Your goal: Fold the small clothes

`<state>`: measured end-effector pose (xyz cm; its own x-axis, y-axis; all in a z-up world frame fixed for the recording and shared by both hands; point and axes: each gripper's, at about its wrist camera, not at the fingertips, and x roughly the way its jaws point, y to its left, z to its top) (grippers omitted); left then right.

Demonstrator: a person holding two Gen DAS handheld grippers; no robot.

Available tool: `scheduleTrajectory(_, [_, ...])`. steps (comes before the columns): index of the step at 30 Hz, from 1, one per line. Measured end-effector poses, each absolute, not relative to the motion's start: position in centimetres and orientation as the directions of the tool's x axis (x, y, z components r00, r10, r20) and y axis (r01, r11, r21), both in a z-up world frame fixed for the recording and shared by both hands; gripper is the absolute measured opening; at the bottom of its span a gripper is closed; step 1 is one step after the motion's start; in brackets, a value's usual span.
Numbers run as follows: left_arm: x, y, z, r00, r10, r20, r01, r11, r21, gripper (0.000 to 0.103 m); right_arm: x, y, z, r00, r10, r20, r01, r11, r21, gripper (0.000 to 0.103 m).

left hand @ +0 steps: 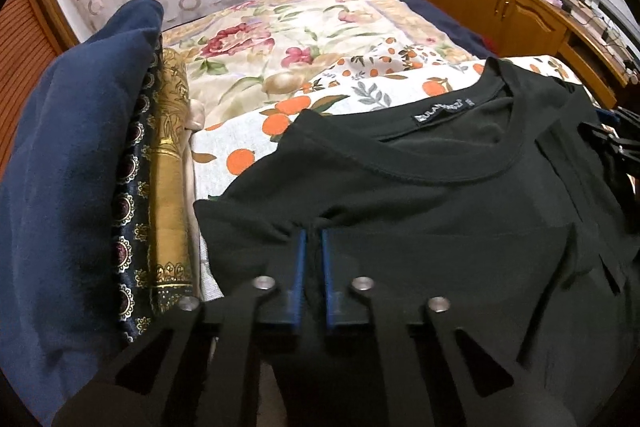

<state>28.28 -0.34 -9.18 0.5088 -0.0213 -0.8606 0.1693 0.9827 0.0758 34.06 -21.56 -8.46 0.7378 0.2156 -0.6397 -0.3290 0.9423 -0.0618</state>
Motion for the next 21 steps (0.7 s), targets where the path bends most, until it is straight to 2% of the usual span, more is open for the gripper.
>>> scheduleTrajectory(8, [27.3, 2.4, -3.7, 0.64, 0.028, -0.768, 0.088, 0.99, 0.11, 0.005, 34.1, -21.7, -8.5, 0.738, 0.221, -0.637, -0.332, 0.942, -0.058, 0.056])
scheduleTrajectory(21, [25.5, 3.0, -2.6, 0.674, -0.012, -0.739, 0.096, 0.993, 0.071, 0.005, 34.0, -24.1, -6.9, 0.744, 0.255, -0.617, -0.317, 0.948, 0.01, 0.056])
